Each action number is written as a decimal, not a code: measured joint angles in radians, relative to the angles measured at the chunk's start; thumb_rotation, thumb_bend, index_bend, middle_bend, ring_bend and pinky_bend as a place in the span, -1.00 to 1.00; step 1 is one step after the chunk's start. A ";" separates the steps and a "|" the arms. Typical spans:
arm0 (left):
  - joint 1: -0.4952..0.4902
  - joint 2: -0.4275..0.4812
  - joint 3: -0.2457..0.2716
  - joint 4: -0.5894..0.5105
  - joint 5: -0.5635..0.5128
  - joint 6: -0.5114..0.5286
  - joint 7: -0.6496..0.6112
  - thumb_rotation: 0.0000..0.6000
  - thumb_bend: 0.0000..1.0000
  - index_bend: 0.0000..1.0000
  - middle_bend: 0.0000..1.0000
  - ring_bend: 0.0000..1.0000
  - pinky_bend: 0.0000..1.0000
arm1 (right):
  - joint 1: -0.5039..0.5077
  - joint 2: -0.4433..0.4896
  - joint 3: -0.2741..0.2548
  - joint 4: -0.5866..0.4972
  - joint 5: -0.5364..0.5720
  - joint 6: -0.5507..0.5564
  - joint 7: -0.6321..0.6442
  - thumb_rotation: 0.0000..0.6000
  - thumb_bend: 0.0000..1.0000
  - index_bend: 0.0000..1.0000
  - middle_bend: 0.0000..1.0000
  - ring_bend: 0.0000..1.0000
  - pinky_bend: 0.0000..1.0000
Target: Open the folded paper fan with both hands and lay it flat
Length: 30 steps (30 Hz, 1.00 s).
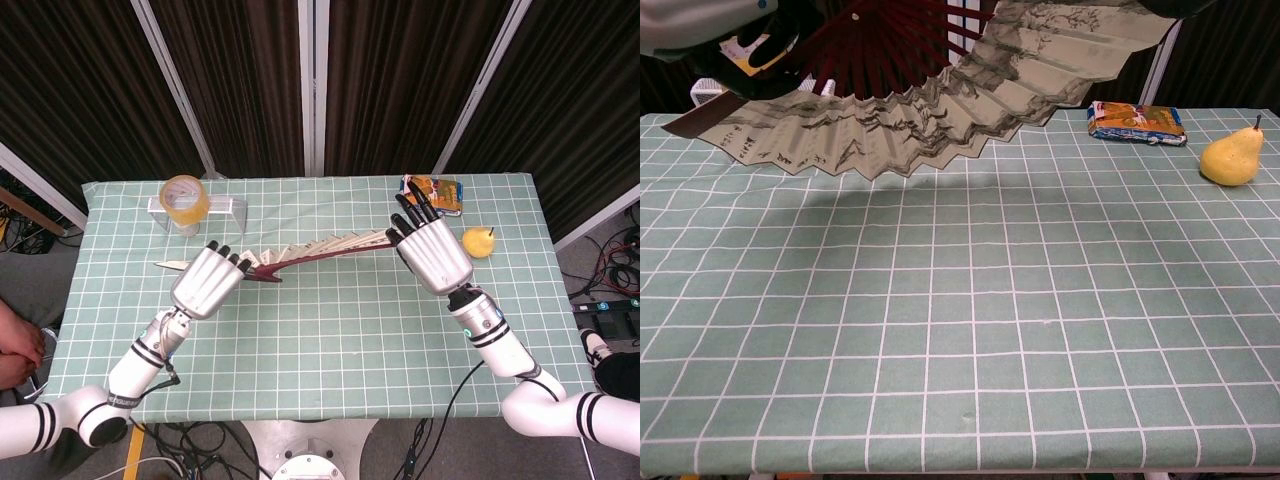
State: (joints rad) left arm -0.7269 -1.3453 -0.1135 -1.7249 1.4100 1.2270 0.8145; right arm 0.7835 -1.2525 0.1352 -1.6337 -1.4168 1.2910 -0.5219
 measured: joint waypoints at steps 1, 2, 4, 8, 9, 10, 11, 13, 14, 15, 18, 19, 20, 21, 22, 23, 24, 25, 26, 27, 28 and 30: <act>0.003 -0.015 0.002 0.005 0.000 0.006 0.028 1.00 -0.19 0.22 0.43 0.30 0.40 | -0.007 -0.009 -0.002 0.010 -0.013 0.016 -0.012 1.00 -0.34 0.38 -0.23 -0.72 -1.00; 0.004 -0.027 0.003 0.007 -0.002 0.008 0.047 1.00 -0.19 0.22 0.43 0.30 0.40 | -0.017 -0.024 -0.005 0.027 -0.031 0.038 -0.026 1.00 -0.34 0.38 -0.23 -0.72 -1.00; 0.007 -0.052 0.004 0.011 -0.014 0.008 0.083 1.00 -0.19 0.22 0.43 0.30 0.40 | -0.031 -0.048 -0.009 0.055 -0.058 0.069 -0.043 1.00 -0.35 0.38 -0.24 -0.73 -1.00; 0.008 -0.084 0.006 0.026 -0.023 0.007 0.132 1.00 -0.18 0.22 0.42 0.30 0.40 | -0.055 -0.105 -0.015 0.134 -0.111 0.129 -0.063 1.00 -0.35 0.38 -0.24 -0.73 -1.00; 0.008 -0.092 0.006 0.031 -0.024 0.008 0.143 1.00 -0.18 0.22 0.42 0.30 0.40 | -0.060 -0.118 -0.015 0.152 -0.121 0.138 -0.065 1.00 -0.35 0.38 -0.24 -0.73 -1.00; 0.008 -0.104 0.007 0.038 -0.025 0.008 0.157 1.00 -0.18 0.22 0.41 0.30 0.40 | -0.065 -0.131 -0.016 0.171 -0.130 0.145 -0.065 1.00 -0.35 0.38 -0.24 -0.73 -1.00; 0.008 -0.112 0.007 0.044 -0.027 0.008 0.164 1.00 -0.19 0.21 0.41 0.30 0.40 | -0.070 -0.147 -0.017 0.195 -0.141 0.154 -0.063 1.00 -0.35 0.38 -0.24 -0.73 -1.00; 0.010 -0.123 0.009 0.053 -0.032 0.006 0.173 1.00 -0.21 0.20 0.40 0.30 0.41 | -0.077 -0.168 -0.017 0.230 -0.155 0.165 -0.059 1.00 -0.35 0.38 -0.25 -0.73 -1.00; 0.011 -0.125 0.009 0.054 -0.033 0.006 0.174 1.00 -0.24 0.19 0.39 0.30 0.41 | -0.082 -0.182 -0.018 0.252 -0.163 0.170 -0.057 1.00 -0.35 0.38 -0.25 -0.73 -1.00; 0.012 -0.127 0.009 0.055 -0.033 0.006 0.175 1.00 -0.30 0.16 0.38 0.29 0.41 | -0.086 -0.193 -0.018 0.267 -0.168 0.173 -0.053 1.00 -0.35 0.38 -0.26 -0.73 -1.00; 0.014 -0.127 0.012 0.052 -0.025 0.008 0.172 1.00 -0.69 -0.02 0.33 0.28 0.40 | -0.101 -0.216 -0.019 0.299 -0.180 0.177 -0.039 1.00 -0.35 0.38 -0.27 -0.75 -1.00; 0.015 -0.127 0.014 0.050 -0.017 0.010 0.167 1.00 -0.78 -0.08 0.31 0.28 0.40 | -0.104 -0.220 -0.019 0.304 -0.183 0.177 -0.039 1.00 -0.35 0.38 -0.27 -0.75 -1.00; 0.016 -0.127 0.015 0.049 -0.009 0.012 0.162 1.00 -0.88 -0.16 0.28 0.27 0.40 | -0.108 -0.223 -0.019 0.309 -0.188 0.178 -0.039 1.00 -0.35 0.38 -0.27 -0.75 -1.00; 0.017 -0.127 0.017 0.048 -0.001 0.013 0.156 1.00 -0.94 -0.23 0.26 0.26 0.40 | -0.110 -0.225 -0.019 0.312 -0.191 0.178 -0.041 1.00 -0.35 0.38 -0.27 -0.75 -1.00; 0.018 -0.128 0.020 0.046 0.006 0.012 0.147 1.00 -0.97 -0.27 0.24 0.24 0.40 | -0.112 -0.226 -0.020 0.314 -0.194 0.178 -0.043 1.00 -0.35 0.37 -0.27 -0.75 -1.00; 0.018 -0.129 0.022 0.045 0.008 0.010 0.140 1.00 -0.99 -0.32 0.21 0.22 0.40 | -0.115 -0.228 -0.020 0.317 -0.196 0.178 -0.046 1.00 -0.35 0.37 -0.27 -0.75 -1.00; 0.018 -0.129 0.023 0.043 0.008 0.005 0.137 1.00 -1.00 -0.35 0.17 0.19 0.40 | -0.118 -0.229 -0.019 0.319 -0.196 0.176 -0.047 1.00 -0.35 0.37 -0.27 -0.75 -1.00; 0.018 -0.130 0.024 0.039 0.006 -0.002 0.136 1.00 -1.00 -0.38 0.14 0.16 0.39 | -0.121 -0.229 -0.019 0.321 -0.197 0.174 -0.049 1.00 -0.35 0.37 -0.28 -0.75 -1.00; 0.018 -0.130 0.024 0.035 0.003 -0.007 0.134 1.00 -1.00 -0.41 0.09 0.11 0.37 | -0.124 -0.229 -0.019 0.322 -0.197 0.173 -0.051 1.00 -0.35 0.37 -0.28 -0.75 -1.00; 0.018 -0.129 0.025 0.030 -0.001 -0.013 0.133 1.00 -1.00 -0.46 0.03 0.05 0.33 | -0.127 -0.228 -0.019 0.323 -0.197 0.171 -0.052 1.00 -0.35 0.37 -0.28 -0.75 -1.00; 0.018 -0.128 0.025 0.022 -0.006 -0.021 0.130 1.00 -1.00 -0.50 -0.04 -0.02 0.28 | -0.130 -0.227 -0.019 0.324 -0.198 0.170 -0.053 1.00 -0.35 0.37 -0.28 -0.76 -1.00; 0.018 -0.123 0.026 0.008 -0.016 -0.031 0.125 1.00 -1.00 -0.61 -0.18 -0.18 0.17 | -0.138 -0.225 -0.019 0.325 -0.198 0.170 -0.057 1.00 -0.35 0.36 -0.28 -0.77 -1.00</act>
State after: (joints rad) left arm -0.7089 -1.4687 -0.0872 -1.7172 1.3941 1.1963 0.9395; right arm 0.6452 -1.4770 0.1157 -1.3092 -1.6149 1.4608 -0.5785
